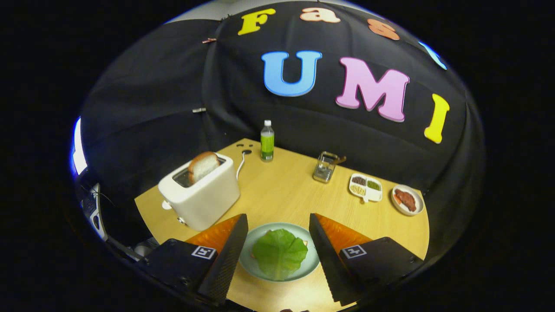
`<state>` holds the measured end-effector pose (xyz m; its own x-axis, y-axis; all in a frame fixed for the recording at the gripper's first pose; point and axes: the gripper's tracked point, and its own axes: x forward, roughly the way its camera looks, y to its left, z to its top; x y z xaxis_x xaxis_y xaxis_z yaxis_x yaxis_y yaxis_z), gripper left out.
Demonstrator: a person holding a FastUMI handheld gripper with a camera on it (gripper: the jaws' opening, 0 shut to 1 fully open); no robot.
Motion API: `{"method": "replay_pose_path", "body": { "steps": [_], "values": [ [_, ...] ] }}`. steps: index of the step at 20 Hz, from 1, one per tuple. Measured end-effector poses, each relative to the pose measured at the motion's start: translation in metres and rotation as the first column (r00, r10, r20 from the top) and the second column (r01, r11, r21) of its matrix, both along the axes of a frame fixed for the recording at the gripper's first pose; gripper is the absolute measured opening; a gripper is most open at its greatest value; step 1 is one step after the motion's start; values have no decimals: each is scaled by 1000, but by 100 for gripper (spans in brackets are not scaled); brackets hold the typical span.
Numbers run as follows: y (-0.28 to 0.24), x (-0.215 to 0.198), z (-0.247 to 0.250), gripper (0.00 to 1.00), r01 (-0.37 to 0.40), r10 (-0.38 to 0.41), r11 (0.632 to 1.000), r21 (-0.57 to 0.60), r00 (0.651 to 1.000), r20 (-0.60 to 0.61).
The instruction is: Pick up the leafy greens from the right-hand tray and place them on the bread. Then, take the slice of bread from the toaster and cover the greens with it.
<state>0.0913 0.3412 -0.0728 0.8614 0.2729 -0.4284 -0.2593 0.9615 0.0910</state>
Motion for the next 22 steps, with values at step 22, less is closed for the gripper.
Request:
{"method": "replay_pose_path", "body": {
  "steps": [22],
  "values": [
    [200,112,2,91,-40,86,966,255,981,-172]
  ]
}}
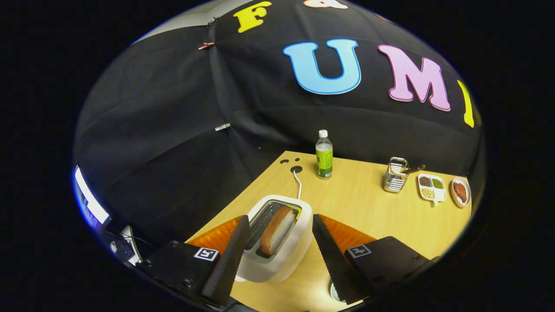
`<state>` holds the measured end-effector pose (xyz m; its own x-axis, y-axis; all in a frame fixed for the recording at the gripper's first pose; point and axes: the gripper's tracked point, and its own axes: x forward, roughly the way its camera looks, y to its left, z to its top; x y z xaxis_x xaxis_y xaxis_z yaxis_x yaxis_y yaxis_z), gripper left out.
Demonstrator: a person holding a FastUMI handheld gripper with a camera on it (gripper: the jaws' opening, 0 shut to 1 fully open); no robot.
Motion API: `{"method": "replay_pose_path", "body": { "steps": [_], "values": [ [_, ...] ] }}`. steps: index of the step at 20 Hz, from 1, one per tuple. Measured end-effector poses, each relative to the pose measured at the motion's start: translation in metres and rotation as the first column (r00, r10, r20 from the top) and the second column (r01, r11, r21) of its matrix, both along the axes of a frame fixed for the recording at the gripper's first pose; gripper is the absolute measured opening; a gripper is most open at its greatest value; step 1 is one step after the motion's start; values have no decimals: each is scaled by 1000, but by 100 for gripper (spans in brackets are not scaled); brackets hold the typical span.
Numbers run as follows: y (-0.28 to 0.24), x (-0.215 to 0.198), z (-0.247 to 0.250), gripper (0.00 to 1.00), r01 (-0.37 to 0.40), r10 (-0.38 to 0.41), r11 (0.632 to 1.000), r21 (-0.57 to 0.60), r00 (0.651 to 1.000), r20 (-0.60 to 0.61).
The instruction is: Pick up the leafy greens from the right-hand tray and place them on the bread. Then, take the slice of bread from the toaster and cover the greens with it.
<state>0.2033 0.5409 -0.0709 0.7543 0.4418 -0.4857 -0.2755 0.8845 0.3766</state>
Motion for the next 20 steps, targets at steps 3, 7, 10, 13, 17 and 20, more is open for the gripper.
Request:
{"method": "replay_pose_path", "body": {
  "steps": [3,7,10,13,17,20],
  "values": [
    [17,12,-21,81,11,-10,1000,24,998,-64],
    [25,12,-50,53,8,-10,1000,-16,990,-139],
    [24,13,-50,16,39,-40,999,-10,988,-152],
    [25,8,-42,13,51,-48,999,17,986,-158],
    [19,2,-12,13,65,-55,995,75,990,-127],
    [4,-3,11,13,56,-46,993,107,994,-95]
  ]
}}
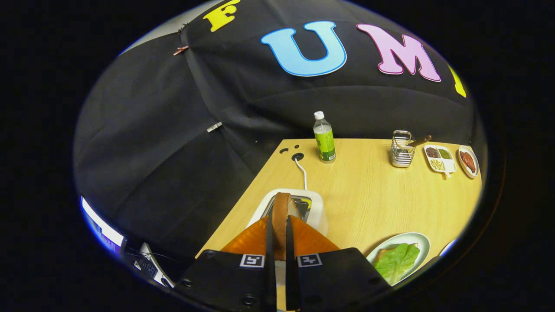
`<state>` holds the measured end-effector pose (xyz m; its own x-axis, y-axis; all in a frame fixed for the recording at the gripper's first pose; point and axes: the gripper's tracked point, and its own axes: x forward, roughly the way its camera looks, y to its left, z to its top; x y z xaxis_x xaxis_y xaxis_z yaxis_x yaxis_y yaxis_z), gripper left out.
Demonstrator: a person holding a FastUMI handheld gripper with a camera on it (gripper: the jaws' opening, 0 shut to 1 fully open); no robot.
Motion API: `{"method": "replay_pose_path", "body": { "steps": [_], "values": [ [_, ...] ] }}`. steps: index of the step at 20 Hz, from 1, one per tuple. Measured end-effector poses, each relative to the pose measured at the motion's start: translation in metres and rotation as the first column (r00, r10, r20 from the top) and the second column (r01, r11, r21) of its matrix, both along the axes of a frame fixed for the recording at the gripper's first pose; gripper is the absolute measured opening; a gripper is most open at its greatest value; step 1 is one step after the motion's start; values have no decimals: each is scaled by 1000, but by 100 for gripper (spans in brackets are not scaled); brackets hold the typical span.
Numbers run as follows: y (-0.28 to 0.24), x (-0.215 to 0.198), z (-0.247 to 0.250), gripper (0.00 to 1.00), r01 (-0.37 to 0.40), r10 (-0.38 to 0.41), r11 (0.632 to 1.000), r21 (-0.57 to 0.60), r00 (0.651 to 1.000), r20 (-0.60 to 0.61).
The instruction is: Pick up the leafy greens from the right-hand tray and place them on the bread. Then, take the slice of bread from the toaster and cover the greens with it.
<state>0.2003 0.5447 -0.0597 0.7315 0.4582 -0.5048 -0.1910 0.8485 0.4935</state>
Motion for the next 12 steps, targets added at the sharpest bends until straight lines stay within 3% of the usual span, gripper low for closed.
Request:
{"method": "replay_pose_path", "body": {
  "steps": [6,12],
  "values": [
    [-60,-19,44,13,45,-47,999,26,994,94],
    [-153,-57,27,13,128,-121,989,-69,987,104]
  ]
}}
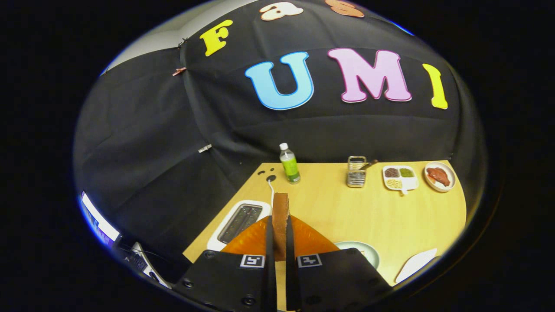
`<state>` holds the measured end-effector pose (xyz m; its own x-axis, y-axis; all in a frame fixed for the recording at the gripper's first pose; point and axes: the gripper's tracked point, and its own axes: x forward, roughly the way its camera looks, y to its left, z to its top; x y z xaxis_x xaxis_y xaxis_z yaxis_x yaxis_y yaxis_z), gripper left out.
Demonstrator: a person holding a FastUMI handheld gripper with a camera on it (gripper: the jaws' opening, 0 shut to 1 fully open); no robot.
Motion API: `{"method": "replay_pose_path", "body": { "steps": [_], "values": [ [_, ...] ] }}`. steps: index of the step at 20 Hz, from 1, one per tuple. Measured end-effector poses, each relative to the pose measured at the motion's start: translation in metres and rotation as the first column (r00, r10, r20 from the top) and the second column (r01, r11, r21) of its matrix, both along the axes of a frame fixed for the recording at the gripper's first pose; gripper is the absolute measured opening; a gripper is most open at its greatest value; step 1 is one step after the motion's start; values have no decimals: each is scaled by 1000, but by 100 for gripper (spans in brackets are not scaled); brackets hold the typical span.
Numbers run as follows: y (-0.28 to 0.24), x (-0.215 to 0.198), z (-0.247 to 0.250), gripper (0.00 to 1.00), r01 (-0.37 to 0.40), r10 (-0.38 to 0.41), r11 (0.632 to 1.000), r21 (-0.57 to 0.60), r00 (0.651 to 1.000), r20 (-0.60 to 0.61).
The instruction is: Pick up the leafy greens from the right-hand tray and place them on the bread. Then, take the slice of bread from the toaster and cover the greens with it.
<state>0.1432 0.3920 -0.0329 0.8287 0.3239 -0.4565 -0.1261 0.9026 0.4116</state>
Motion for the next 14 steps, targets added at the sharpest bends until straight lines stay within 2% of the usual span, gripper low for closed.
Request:
{"method": "replay_pose_path", "body": {
  "steps": [6,9,14],
  "values": [
    [-53,-37,-66,13,115,-119,993,-40,988,-98],
    [-57,-47,-103,13,135,-140,990,-43,979,-150],
    [-32,-42,-125,13,143,-129,987,74,977,-170]
  ]
}}
